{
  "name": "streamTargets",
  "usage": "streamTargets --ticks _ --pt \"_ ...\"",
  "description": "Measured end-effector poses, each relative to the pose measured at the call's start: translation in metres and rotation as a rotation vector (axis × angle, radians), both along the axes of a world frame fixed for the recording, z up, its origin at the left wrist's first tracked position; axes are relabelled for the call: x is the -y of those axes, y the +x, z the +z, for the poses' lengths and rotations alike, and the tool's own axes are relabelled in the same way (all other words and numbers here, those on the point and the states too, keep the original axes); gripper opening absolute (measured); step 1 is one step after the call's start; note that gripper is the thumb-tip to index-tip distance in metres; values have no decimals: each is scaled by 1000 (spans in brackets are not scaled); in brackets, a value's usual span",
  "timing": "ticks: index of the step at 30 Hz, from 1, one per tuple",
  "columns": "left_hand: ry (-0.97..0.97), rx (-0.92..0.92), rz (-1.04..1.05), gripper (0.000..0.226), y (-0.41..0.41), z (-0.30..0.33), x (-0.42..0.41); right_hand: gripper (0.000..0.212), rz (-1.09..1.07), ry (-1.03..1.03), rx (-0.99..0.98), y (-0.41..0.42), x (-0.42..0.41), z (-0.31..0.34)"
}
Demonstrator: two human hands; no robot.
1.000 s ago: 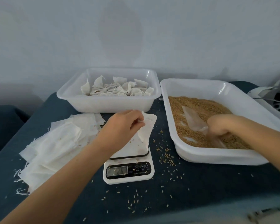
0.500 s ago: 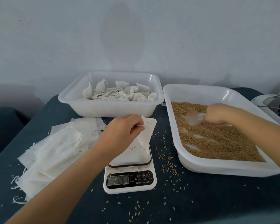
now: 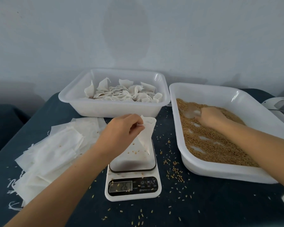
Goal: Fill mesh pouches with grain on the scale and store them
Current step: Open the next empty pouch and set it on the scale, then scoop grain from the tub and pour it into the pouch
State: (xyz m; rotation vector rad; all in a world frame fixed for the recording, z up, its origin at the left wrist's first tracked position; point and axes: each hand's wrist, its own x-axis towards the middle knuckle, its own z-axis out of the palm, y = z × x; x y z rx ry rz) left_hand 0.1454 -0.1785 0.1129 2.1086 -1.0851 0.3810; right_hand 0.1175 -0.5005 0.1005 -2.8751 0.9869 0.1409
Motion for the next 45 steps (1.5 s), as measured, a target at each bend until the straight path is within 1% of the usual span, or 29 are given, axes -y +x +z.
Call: streamTargets --ticks 2,5,8,13,16,22,24,27,30,33,36,38,39,45 --pt "1 11 -17 5 -4 -1 2 31 5 15 42 0 2 -4" --pt "4 28 -23 5 -8 -2 0 36 30 66 142 -3 2 -11" --pt "13 34 -1 6 -8 -1 -5 32 63 58 204 -8 6 -13" --pt "1 6 13 4 -6 4 -10 30 114 89 217 -29 16 -5" --pt "45 -1 11 6 -5 7 -11 37 163 97 204 -46 22 14" --pt "173 33 -23 13 4 14 -15 19 292 213 283 -79 22 78" --pt "215 39 -47 12 8 17 -18 20 357 301 274 -88 13 98" --pt "281 61 -73 12 13 24 -22 35 470 408 239 -96 -9 115" --pt "397 91 -57 15 20 35 -27 47 577 502 225 -98 -31 112" --pt "525 107 -84 15 29 51 -31 46 672 563 200 -96 -49 102" --pt "640 129 -159 15 34 59 -29 35 748 567 175 -91 -61 92" --pt "716 140 -195 16 35 57 -26 24 772 545 154 -89 -65 88" --pt "739 136 -204 17 34 54 -25 21 778 528 141 -89 -65 86" --pt "693 62 -221 16 31 42 -19 34 792 454 98 -91 -58 83"
